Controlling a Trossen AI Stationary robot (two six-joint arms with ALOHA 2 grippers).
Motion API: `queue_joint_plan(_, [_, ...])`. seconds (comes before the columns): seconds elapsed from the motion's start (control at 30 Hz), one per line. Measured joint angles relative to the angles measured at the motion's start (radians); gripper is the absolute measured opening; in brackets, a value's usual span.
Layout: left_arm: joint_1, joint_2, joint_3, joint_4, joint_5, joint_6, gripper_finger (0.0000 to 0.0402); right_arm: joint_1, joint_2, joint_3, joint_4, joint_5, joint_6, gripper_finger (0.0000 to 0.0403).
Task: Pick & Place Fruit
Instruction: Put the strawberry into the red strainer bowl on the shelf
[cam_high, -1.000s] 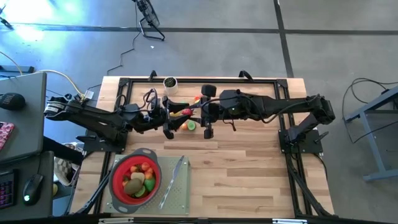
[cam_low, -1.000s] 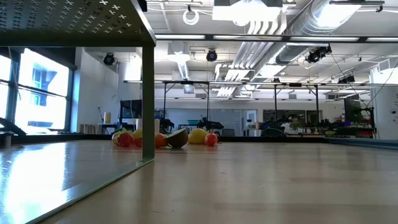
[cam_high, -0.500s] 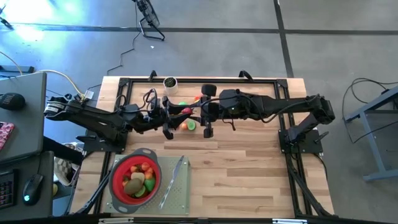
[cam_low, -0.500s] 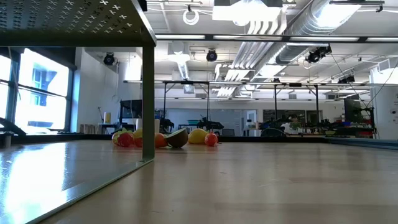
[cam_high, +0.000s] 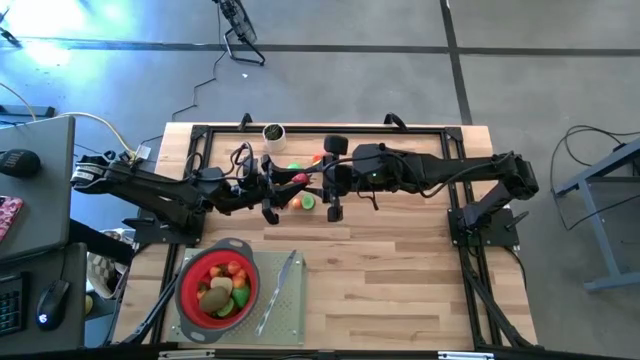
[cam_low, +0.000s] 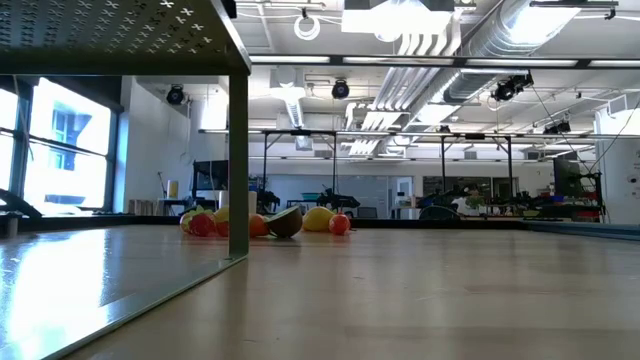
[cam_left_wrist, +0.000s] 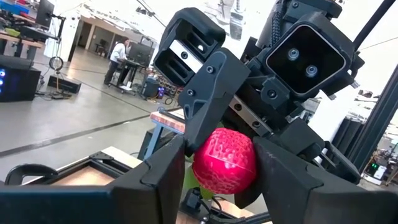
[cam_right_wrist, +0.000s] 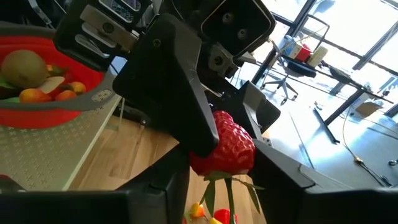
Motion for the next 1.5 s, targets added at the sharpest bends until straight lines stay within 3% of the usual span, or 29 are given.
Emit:
queue_joint_plan(0.2, [0.0, 0.0, 0.0, 0.0, -0.002, 0.01, 0.0154, 0.003, 0.0, 0.0, 0.004, 0.002, 0.007, 0.018])
queue_joint_plan(0.5, [0.001, -0.002, 0.0, 0.009, -0.003, 0.039, 0.0143, 0.004, -0.008, 0.0, -0.002, -0.01, 0.036, 0.0287])
queue_joint_plan(0.67, [0.0, -0.004, -0.001, 0.006, -0.009, 0.038, 0.0143, 0.003, -0.033, 0.001, -0.007, 0.029, 0.024, 0.0322])
queue_joint_plan(0.87, [0.0, -0.011, -0.001, 0.002, -0.005, 0.037, 0.0143, 0.003, -0.062, 0.0, -0.051, 0.134, -0.037, 0.0325])
queue_joint_plan(1.5, [0.0, -0.136, -0.001, -0.023, -0.01, 0.032, 0.0143, -0.104, -0.256, 0.001, -0.482, 0.126, 0.166, 0.0294])
